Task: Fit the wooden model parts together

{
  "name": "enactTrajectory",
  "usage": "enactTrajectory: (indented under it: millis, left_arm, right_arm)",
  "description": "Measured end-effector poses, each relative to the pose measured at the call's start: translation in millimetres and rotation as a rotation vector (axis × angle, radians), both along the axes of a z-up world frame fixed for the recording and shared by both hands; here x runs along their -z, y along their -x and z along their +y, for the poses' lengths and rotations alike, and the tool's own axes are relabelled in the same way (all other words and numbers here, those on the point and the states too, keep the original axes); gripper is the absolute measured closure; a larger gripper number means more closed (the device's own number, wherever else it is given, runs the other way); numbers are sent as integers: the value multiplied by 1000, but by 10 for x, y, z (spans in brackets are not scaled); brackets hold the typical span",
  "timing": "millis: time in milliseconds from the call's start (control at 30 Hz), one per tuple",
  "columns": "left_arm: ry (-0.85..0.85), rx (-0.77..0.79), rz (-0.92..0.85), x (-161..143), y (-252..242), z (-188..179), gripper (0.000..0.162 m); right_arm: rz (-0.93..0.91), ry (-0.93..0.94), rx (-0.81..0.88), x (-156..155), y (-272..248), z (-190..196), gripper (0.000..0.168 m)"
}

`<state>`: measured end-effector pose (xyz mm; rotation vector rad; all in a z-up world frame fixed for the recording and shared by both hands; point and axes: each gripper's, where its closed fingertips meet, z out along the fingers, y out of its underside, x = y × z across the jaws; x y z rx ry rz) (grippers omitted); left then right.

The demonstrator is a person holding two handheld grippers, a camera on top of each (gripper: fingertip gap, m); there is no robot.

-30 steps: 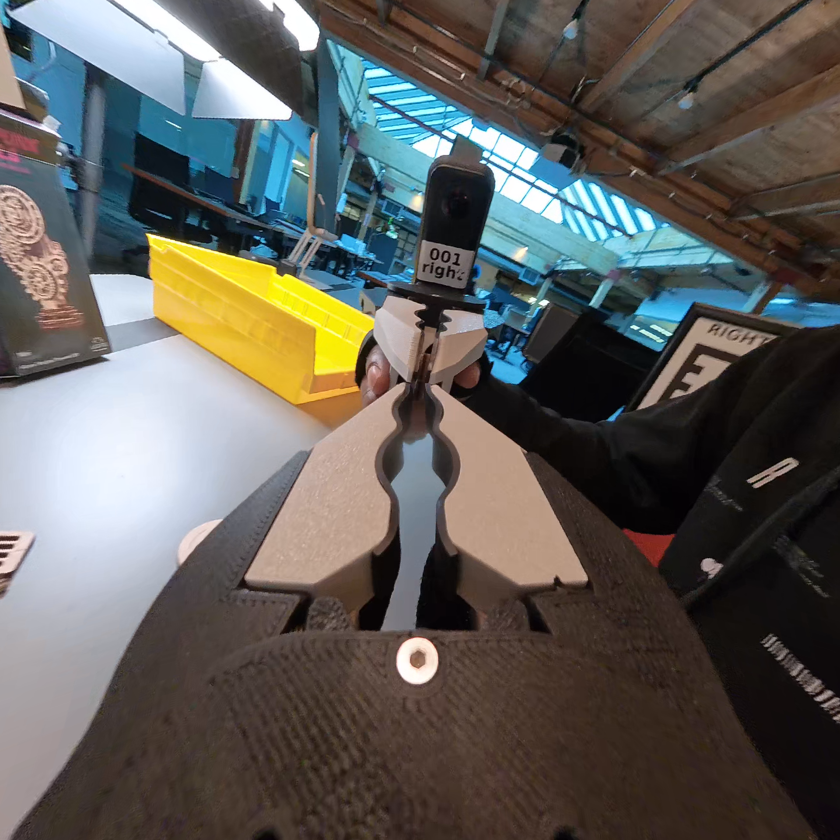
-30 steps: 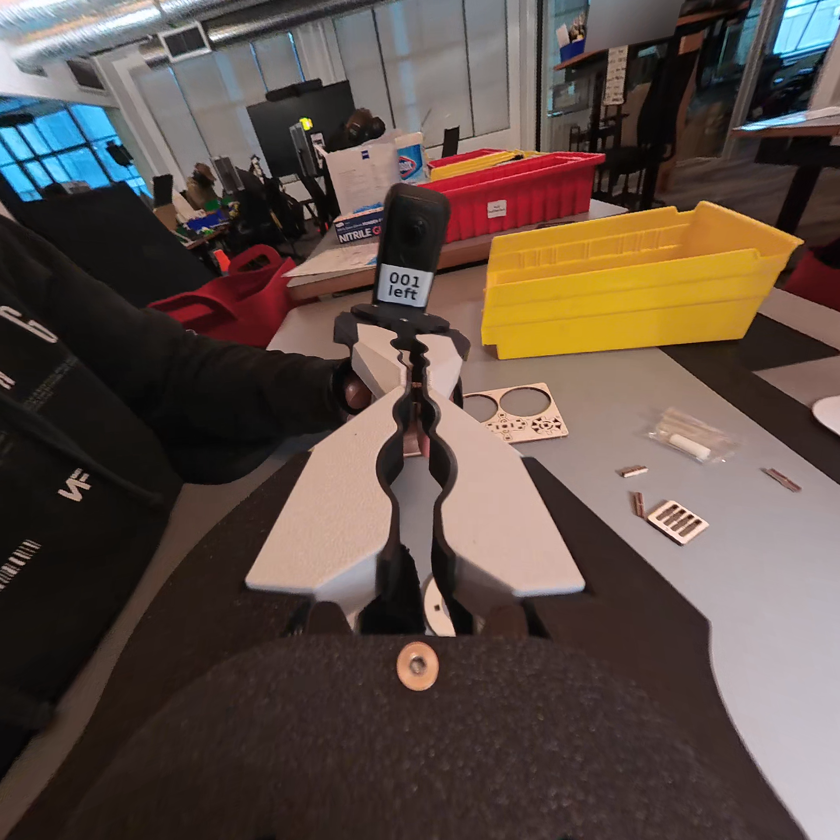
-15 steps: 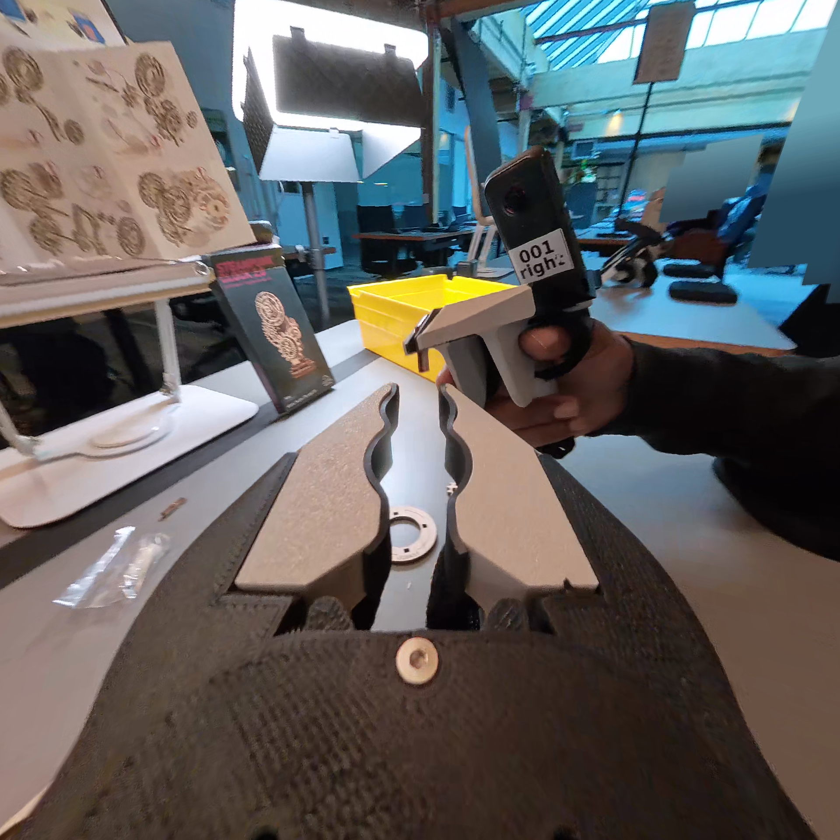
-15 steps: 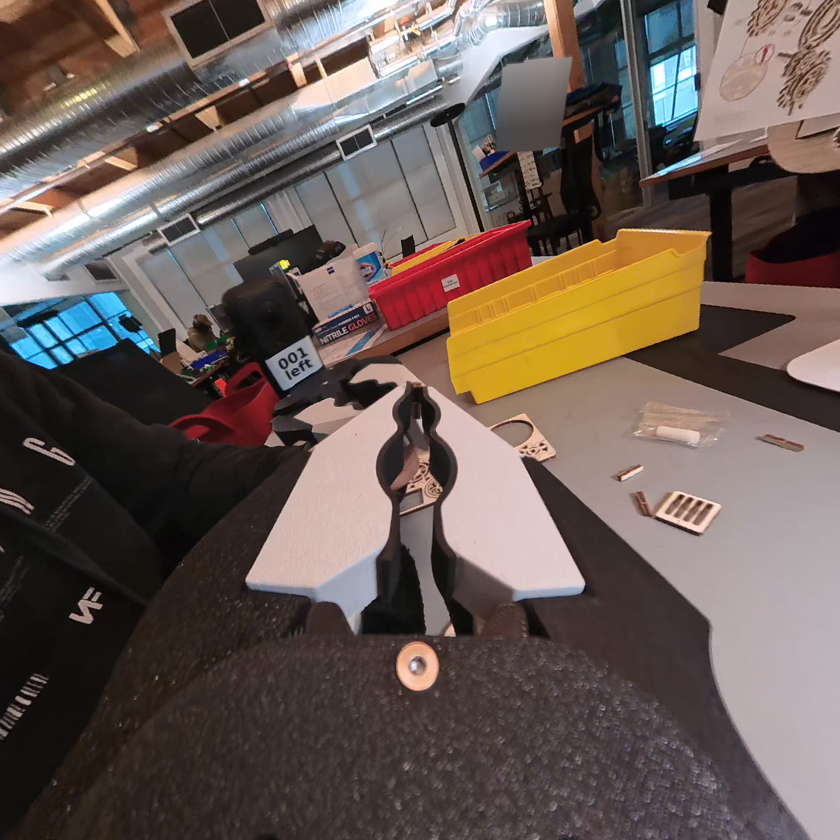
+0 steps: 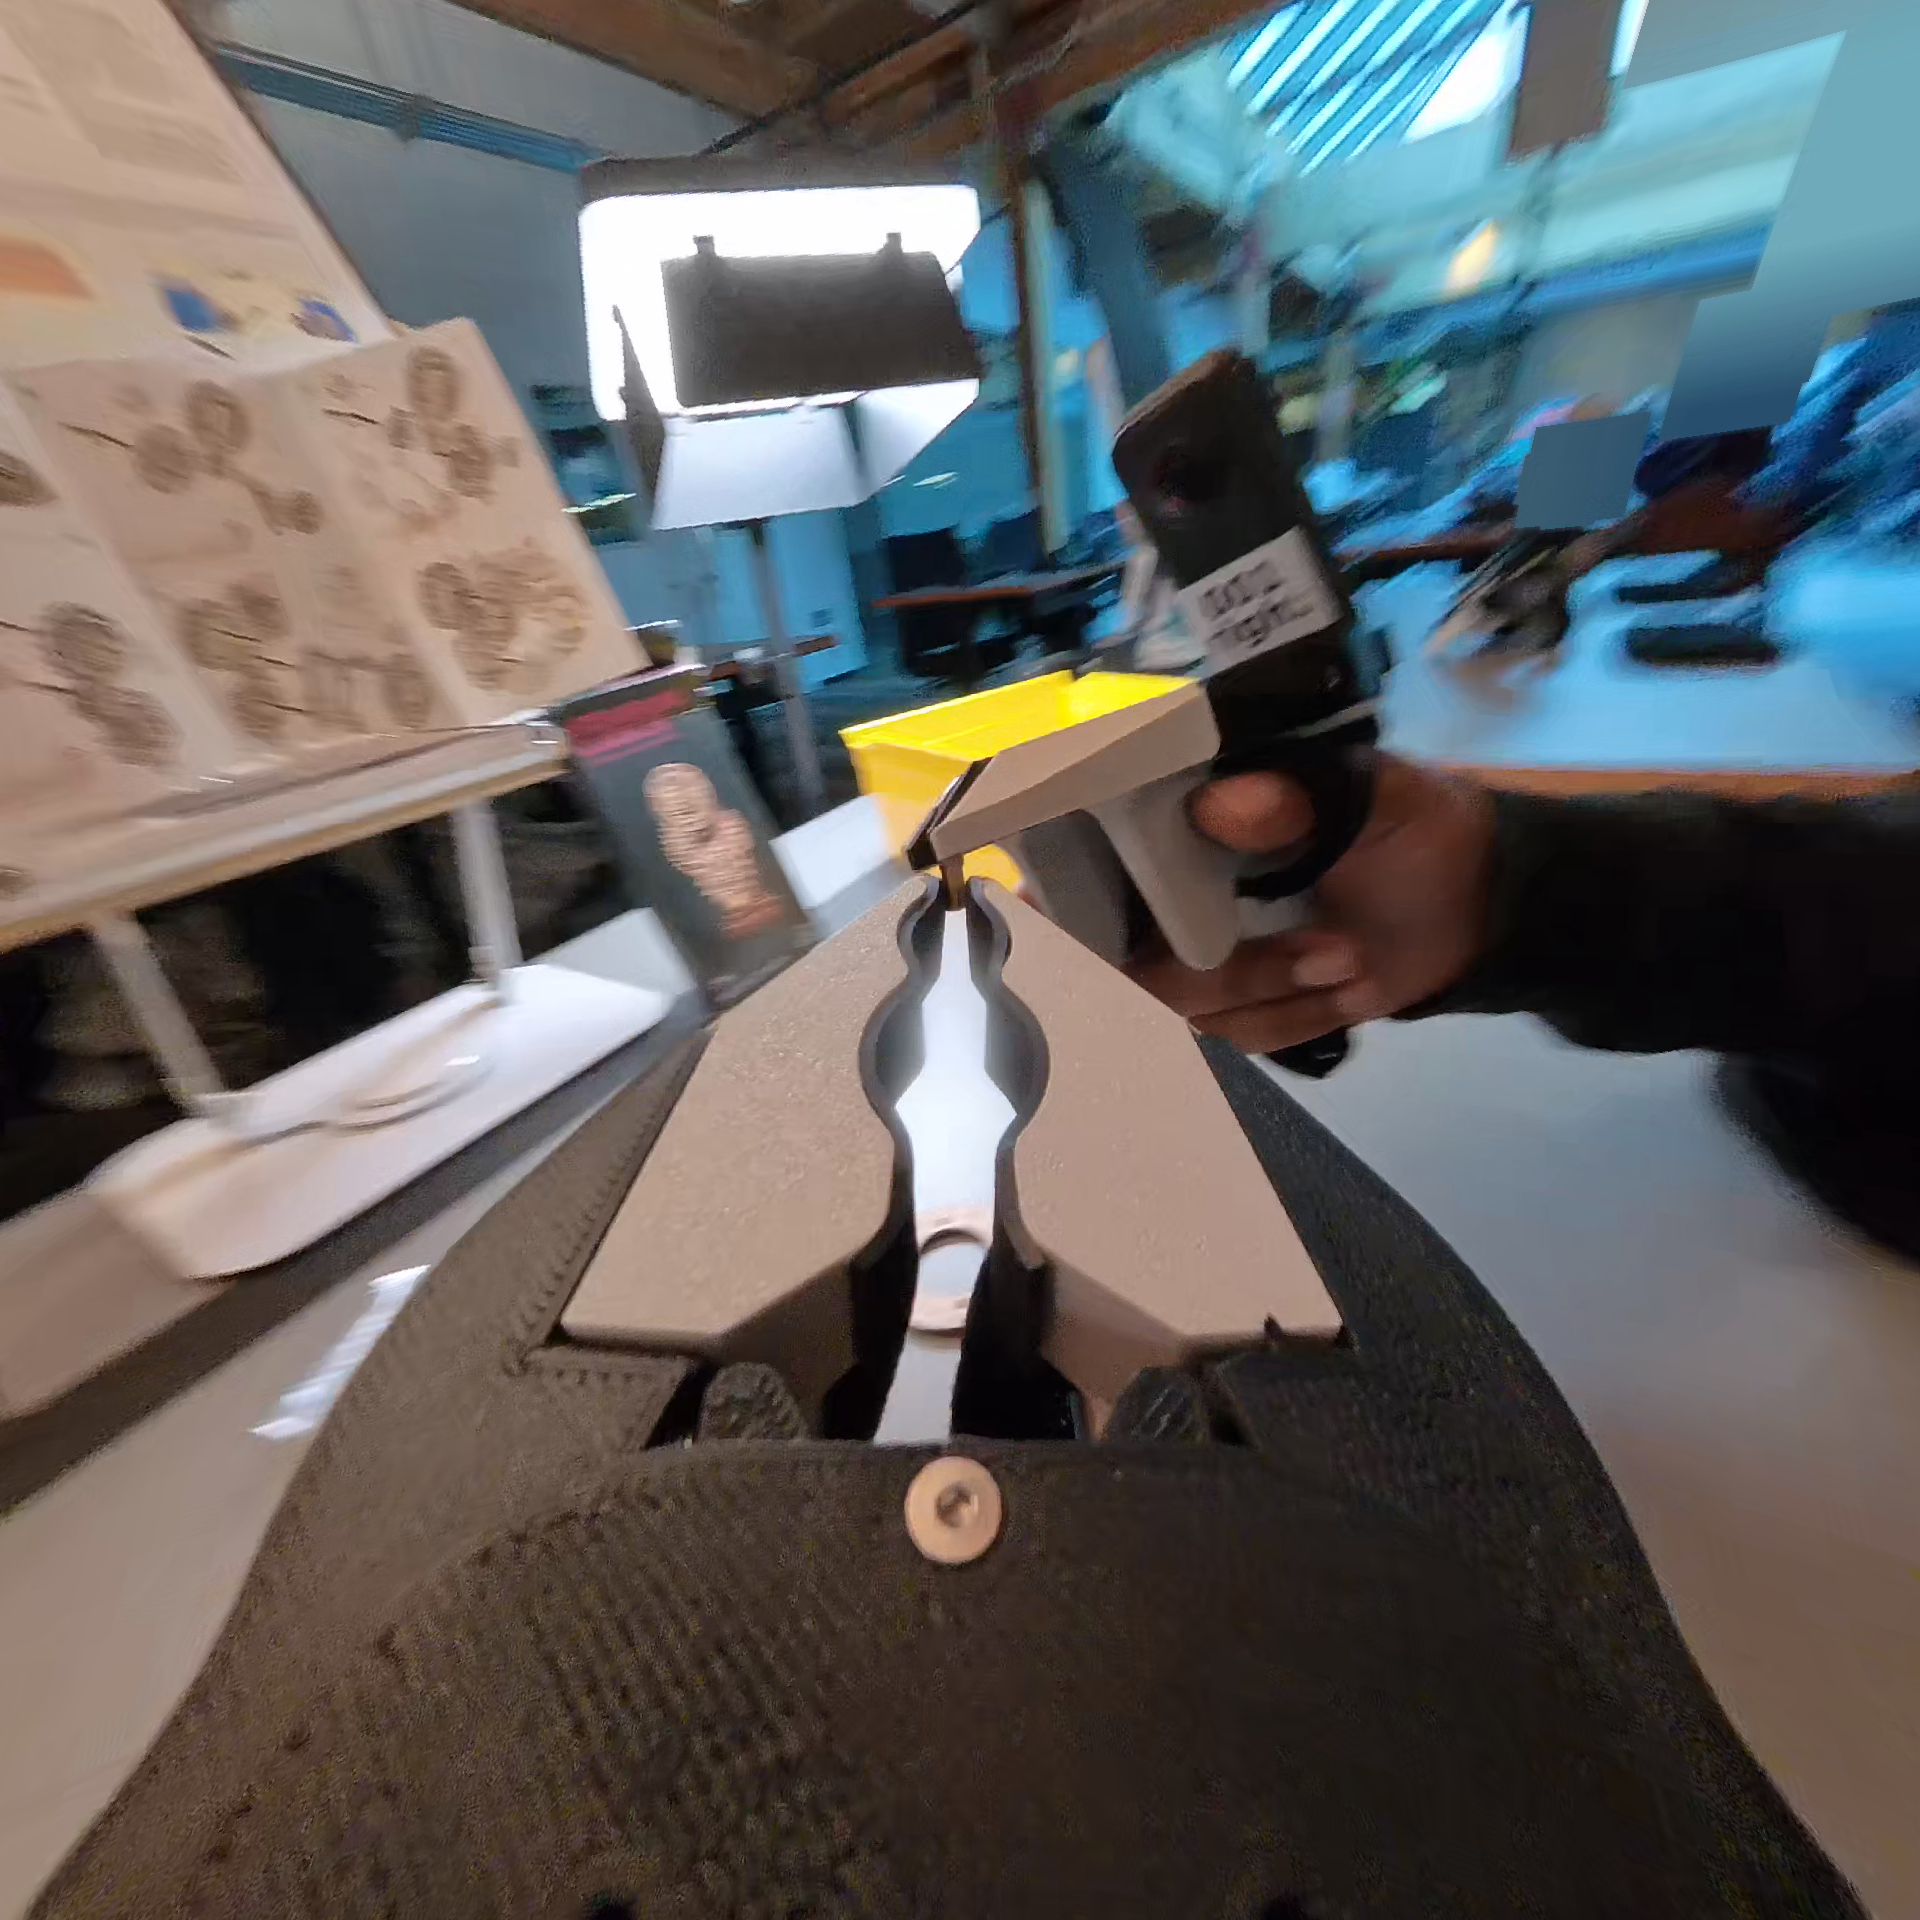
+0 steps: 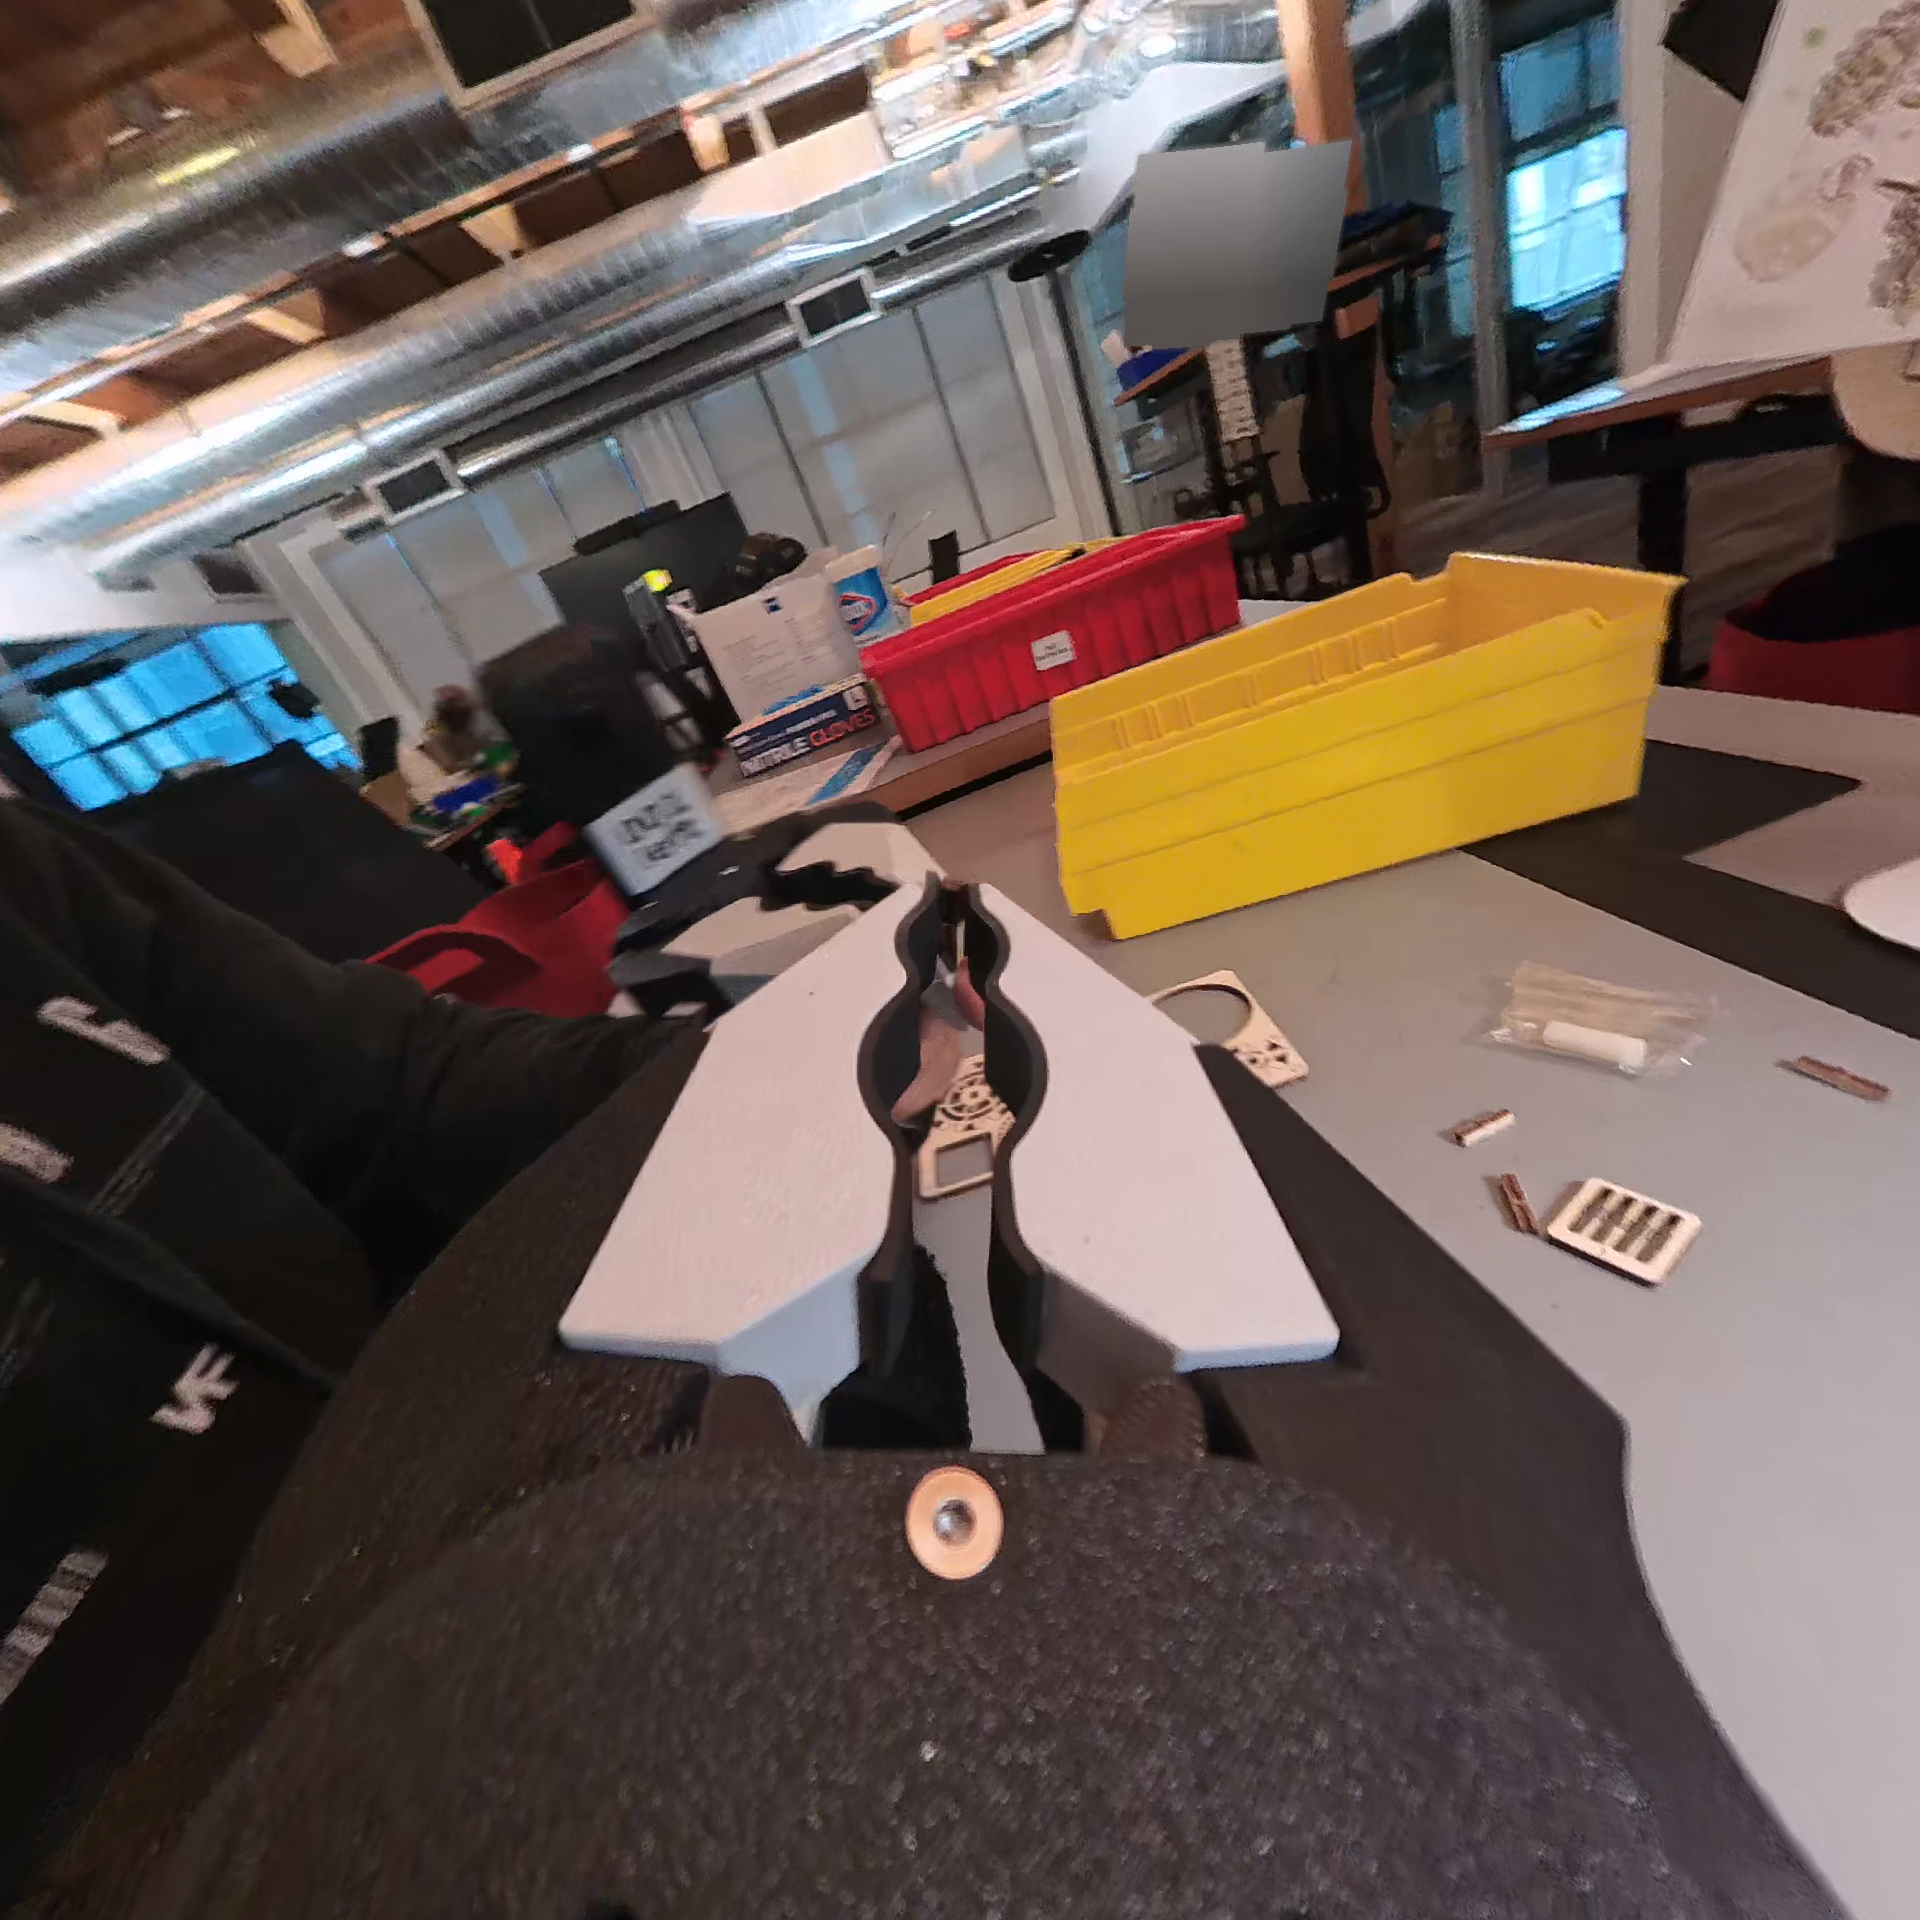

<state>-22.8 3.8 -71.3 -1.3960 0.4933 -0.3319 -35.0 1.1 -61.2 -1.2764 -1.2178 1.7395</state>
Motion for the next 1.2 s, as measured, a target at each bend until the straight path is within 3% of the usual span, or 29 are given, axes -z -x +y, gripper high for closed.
enactTrajectory:
  millis: [133,200,333,600,1200]
  left_arm:
    - [103,422,-379,-138,-125,-232,160]
    - [109,558,-521,-254,-94,-332,160]
    - [116,674,-505,-270,-209,-465,160]
    - [157,728,-454,-171,-340,-512,160]
    - [195,734,-427,-80,-326,-483,160]
  right_arm:
    - [45,-21,-182,-143,-172,-192,157]
    - [65,-61,-253,-188,-277,-285,156]
    - [82,-100,-284,-243,-350,-326,155]
    - [12,-209,-352,-162,-387,-490,158]
    - [-63,-320,-309,-46,-329,-455,168]
